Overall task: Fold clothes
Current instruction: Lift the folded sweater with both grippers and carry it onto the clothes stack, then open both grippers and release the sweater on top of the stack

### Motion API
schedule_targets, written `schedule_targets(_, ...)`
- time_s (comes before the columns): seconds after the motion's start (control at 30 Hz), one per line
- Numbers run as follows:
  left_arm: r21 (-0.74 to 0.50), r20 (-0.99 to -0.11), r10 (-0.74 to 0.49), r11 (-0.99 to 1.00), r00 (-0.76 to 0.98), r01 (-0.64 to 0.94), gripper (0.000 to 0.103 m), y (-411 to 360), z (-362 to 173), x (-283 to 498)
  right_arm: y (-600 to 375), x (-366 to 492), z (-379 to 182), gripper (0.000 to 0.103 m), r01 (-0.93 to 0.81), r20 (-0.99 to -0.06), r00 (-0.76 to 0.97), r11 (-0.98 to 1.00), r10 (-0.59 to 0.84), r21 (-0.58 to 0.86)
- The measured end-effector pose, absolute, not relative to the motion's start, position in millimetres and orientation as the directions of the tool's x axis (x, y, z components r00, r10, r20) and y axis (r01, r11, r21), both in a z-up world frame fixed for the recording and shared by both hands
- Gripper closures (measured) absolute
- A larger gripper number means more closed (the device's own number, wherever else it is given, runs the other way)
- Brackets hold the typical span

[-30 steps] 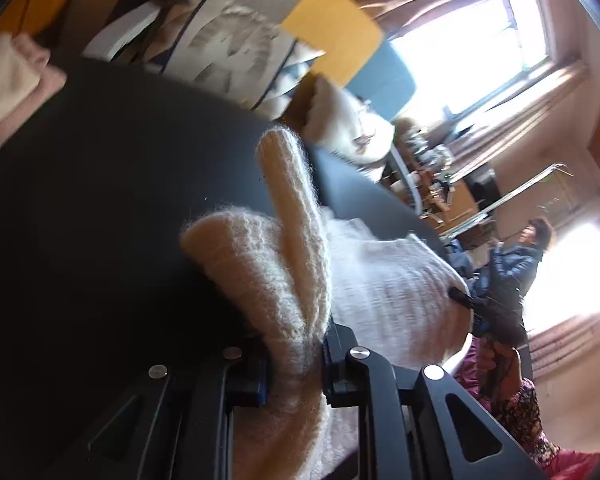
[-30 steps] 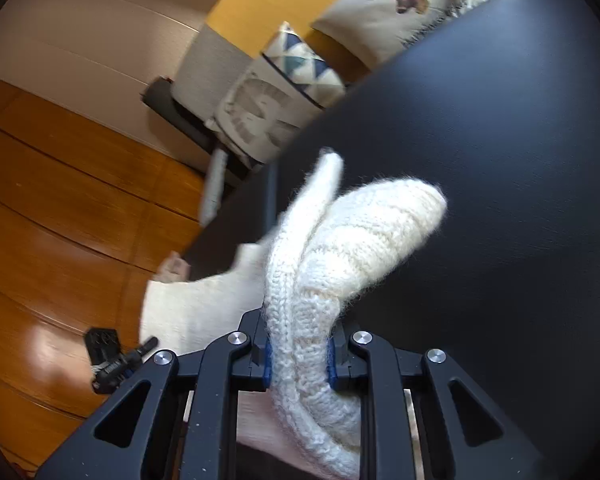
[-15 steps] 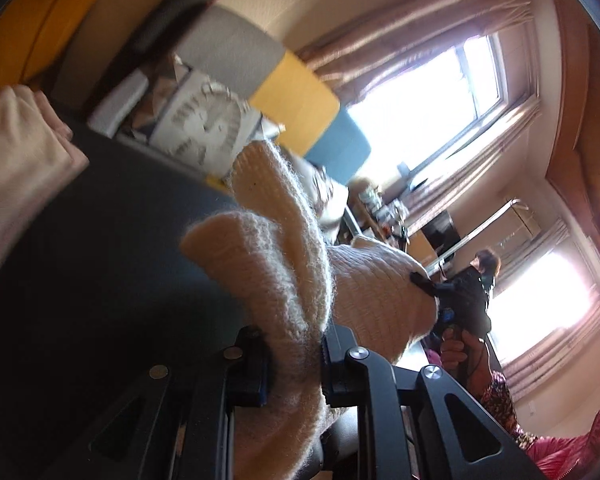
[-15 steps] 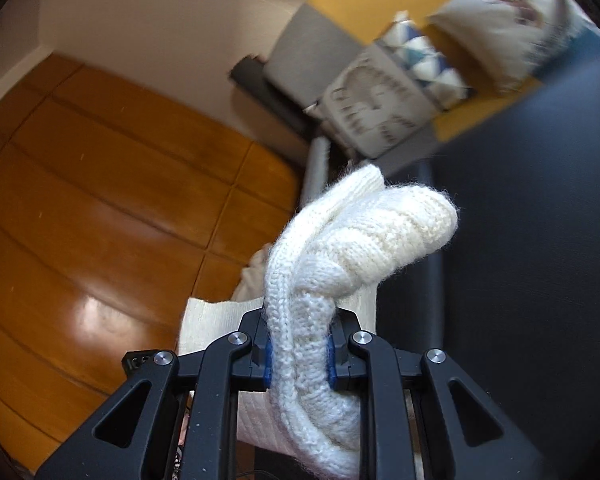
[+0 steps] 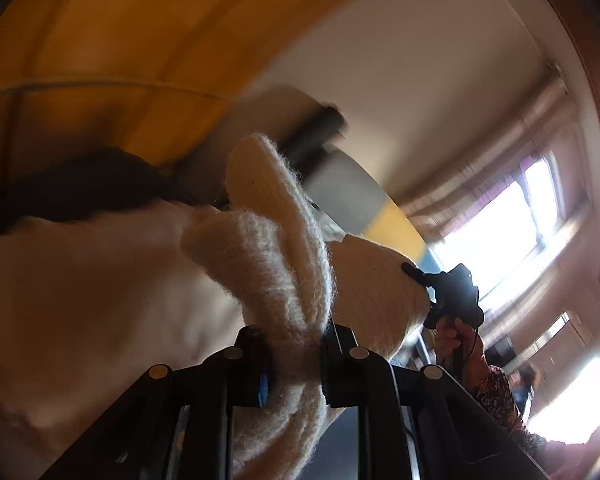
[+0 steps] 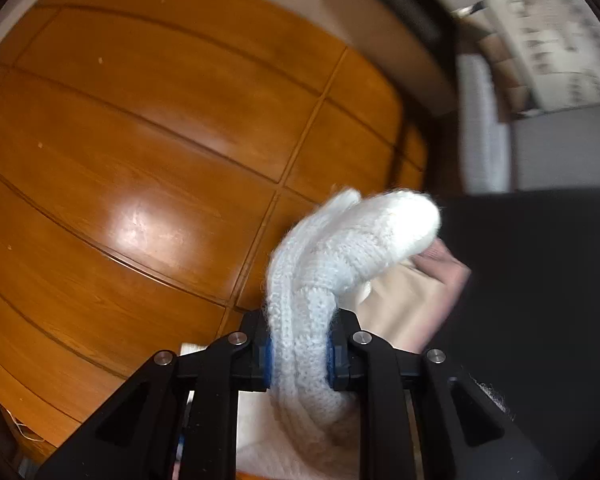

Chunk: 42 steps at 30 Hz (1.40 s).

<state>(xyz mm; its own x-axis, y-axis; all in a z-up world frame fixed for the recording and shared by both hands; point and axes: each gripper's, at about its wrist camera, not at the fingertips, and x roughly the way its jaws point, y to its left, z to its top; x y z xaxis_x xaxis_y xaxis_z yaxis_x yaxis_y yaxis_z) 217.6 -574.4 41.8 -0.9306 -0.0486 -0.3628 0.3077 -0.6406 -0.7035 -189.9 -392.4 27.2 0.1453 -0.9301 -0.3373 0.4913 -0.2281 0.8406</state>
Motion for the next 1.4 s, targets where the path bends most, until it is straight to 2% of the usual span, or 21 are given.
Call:
schedule_targets(0.17, -0.715, -0.363, -0.216, -0.559, -0.906, 0.42, 0.085, -633.8, 23.0, 263.7, -517.1, -195.1, 6.6, 0.084, 0.543, -0.357, 0.224, -0.188, -0.907, 0.819)
schedule_targets(0.3, -0.746, -0.428, -0.262, -0.438, -0.865, 0.501, 0.085, -671.3, -29.0, 277.0, -586.9, -200.9, -48.2, 0.084, 0.538, -0.455, 0.248, -0.269, -0.855, 0.799)
schedule_targets(0.37, -0.761, -0.46, -0.261, -0.377, -0.849, 0.528, 0.085, -684.7, -56.3, 280.3, -603.5, -204.3, -81.5, 0.084, 0.524, -0.511, 0.243, -0.331, -0.825, 0.785)
schedule_targets(0.5, -0.8, -0.454, -0.257, -0.305, -0.853, 0.517, 0.084, -698.1, -93.7, 282.4, -599.2, -222.1, -119.1, 0.084, 0.475, -0.529, 0.225, -0.382, -0.818, 0.793)
schedule_targets(0.73, -0.825, -0.427, -0.265, -0.276, -0.865, 0.492, 0.084, -709.5, -112.3, 280.1, -596.8, -230.2, -110.5, 0.084, 0.531, -0.546, 0.214, -0.372, -0.81, 0.761)
schedule_targets(0.8, -0.797, -0.461, -0.28, -0.287, -0.842, 0.531, 0.084, -706.9, -112.1, 280.7, -602.3, -228.7, -109.3, 0.082, 0.576, -0.574, 0.183, -0.386, -0.798, 0.721)
schedule_targets(0.87, -0.758, -0.508, -0.296, -0.292, -0.809, 0.583, 0.082, -703.1, -113.1, 280.2, -607.8, -222.4, -116.7, 0.071, 0.625, -0.655, 0.117, -0.457, -0.746, 0.633)
schedule_targets(0.9, -0.731, -0.54, -0.305, -0.292, -0.784, 0.617, 0.08, -701.2, -114.3, 277.7, -609.7, -220.2, -123.7, 0.054, 0.637, -0.688, 0.093, -0.488, -0.719, 0.597)
schedule_targets(0.93, -0.7, -0.568, -0.319, -0.297, -0.759, 0.649, 0.078, -698.4, -114.4, 274.6, -611.1, -219.3, -130.5, 0.044, 0.637, -0.71, 0.083, -0.51, -0.7, 0.577)
schedule_targets(1.03, -0.655, -0.581, -0.373, -0.313, -0.723, 0.688, 0.077, -688.0, -108.4, 277.0, -601.3, -225.3, -133.4, 0.042, 0.576, -0.679, 0.096, -0.516, -0.728, 0.634)
schedule_targets(1.13, -0.62, -0.576, -0.451, -0.302, -0.682, 0.724, 0.075, -676.8, -97.4, 289.7, -583.8, -224.5, -107.6, 0.042, 0.597, -0.669, -0.025, -0.548, -0.743, 0.586)
schedule_targets(1.23, -0.498, -0.59, -0.598, -0.258, -0.542, 0.828, 0.079, -652.1, -79.8, 300.8, -567.4, -200.8, -72.7, 0.041, 0.701, -0.65, -0.209, -0.575, -0.73, 0.42)
schedule_targets(1.3, -0.44, -0.546, -0.674, -0.274, -0.497, 0.855, 0.079, -634.1, -63.4, 297.5, -568.0, -171.2, -63.2, 0.041, 0.789, -0.616, -0.208, -0.503, -0.76, 0.354)
schedule_targets(1.4, -0.39, -0.478, -0.693, -0.383, -0.54, 0.837, 0.078, -615.5, -45.0, 264.8, -577.2, -124.1, -63.0, 0.041, 0.894, -0.605, -0.172, -0.381, -0.778, 0.237)
